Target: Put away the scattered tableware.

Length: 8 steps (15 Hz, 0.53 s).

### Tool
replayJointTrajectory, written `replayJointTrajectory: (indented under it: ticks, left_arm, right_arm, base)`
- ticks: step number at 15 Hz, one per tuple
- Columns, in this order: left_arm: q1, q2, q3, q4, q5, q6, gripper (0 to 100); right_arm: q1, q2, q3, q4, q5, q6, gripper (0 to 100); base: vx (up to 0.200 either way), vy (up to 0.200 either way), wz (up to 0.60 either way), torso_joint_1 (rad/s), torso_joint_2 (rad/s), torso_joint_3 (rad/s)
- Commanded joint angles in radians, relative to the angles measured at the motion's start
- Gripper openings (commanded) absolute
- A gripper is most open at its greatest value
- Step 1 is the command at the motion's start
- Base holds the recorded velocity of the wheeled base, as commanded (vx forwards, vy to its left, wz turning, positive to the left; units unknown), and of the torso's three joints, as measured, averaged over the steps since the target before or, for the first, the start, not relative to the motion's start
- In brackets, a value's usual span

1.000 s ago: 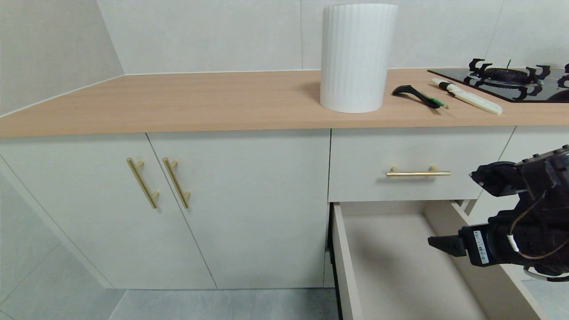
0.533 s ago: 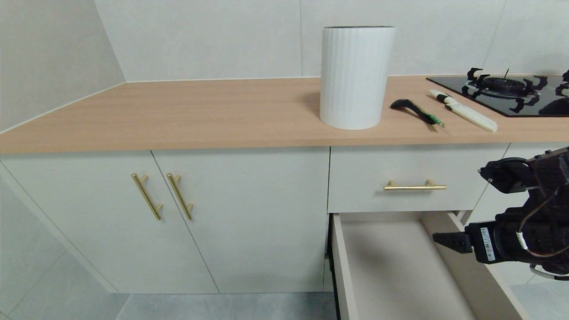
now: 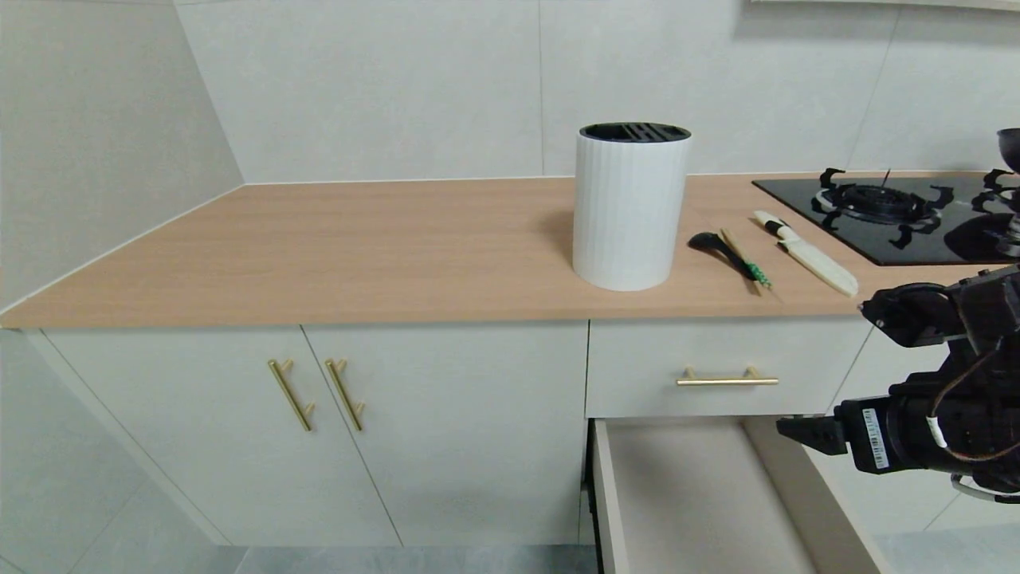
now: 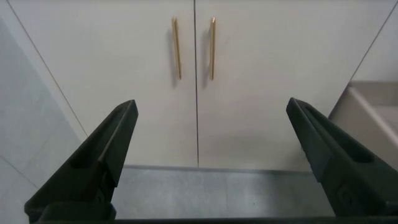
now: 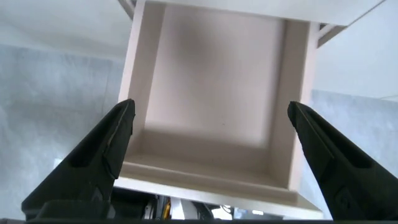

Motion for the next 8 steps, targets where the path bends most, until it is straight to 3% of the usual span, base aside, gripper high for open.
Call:
replayJointTrajectory:
  ticks: [1,4,5,8]
  left_arm:
    - [0.0,0.0,0.0,-0.001,0.0,0.0,100]
    - [0.0,0.0,0.0,-0.001,0.0,0.0,100]
    - [0.0,0.0,0.0,-0.001,0.0,0.0,100]
    - [0.0,0.0,0.0,-0.001,0.0,0.0,100]
  right_arm:
    - [0.001,0.003,-0.007,-0.001,0.001,-0.002,100]
    - [-0.013,0.05,-0.066,-0.064,0.002,-0.075,100]
    - [-0.043,0.107,-0.149,-0.133,0.002,-0.092,100]
    - [-0.074,0.247,-0.387,-0.133,-0.001,-0.092,100]
  base:
    - [0.0,0.0,0.0,0.193,-0.46,-0.286]
    - [0.0,0.0,0.0,0.077,-0.19,-0.106]
    - [0.0,0.0,0.0,0.032,-0.05,-0.036]
    - [0.0,0.0,0.0,0.0,0.0,0.0]
